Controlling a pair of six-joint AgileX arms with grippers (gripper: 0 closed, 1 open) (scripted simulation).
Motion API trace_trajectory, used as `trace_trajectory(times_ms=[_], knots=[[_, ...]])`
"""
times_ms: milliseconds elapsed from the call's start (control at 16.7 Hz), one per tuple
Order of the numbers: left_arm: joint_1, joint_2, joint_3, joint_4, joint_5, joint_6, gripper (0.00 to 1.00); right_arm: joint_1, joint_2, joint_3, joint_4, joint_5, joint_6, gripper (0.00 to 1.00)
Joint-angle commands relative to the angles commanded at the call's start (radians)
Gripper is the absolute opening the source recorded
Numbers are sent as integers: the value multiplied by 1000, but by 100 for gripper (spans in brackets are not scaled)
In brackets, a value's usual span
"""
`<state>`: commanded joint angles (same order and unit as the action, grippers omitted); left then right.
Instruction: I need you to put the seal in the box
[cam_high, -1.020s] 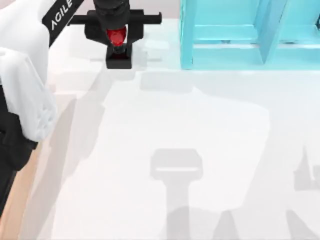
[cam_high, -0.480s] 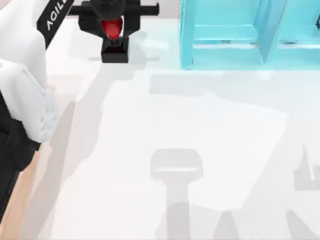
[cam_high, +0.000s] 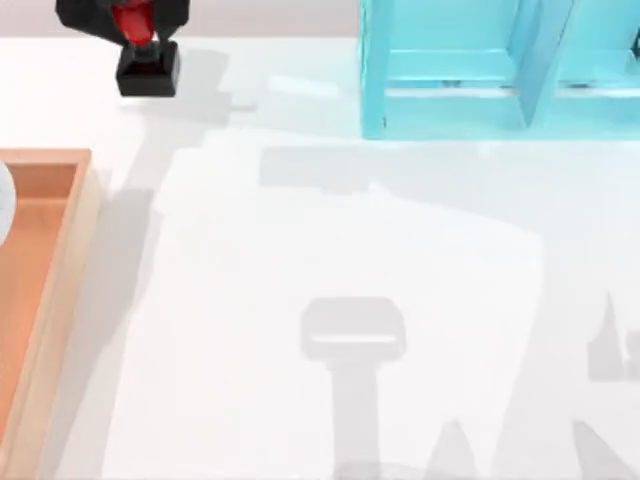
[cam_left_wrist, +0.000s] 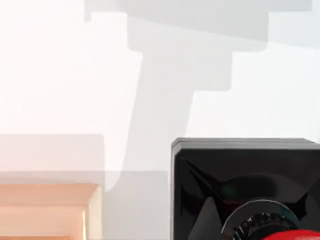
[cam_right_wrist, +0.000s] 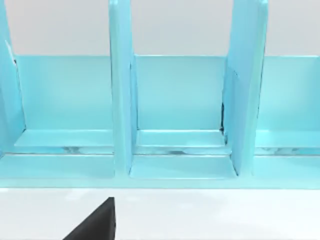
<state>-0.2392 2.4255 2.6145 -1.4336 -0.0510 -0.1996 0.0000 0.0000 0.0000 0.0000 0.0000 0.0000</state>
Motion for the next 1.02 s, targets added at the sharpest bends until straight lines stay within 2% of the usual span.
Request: trace_trajectory(times_ms=[600, 840, 1020], knots=[[423, -650, -995, 217, 114, 398, 0, 0, 0, 0, 0, 0, 0, 100], [547, -855, -1222, 294, 153, 516, 0, 0, 0, 0, 0, 0, 0, 100], [585, -914, -1282, 319, 166, 552, 0, 0, 0, 0, 0, 0, 0, 100]])
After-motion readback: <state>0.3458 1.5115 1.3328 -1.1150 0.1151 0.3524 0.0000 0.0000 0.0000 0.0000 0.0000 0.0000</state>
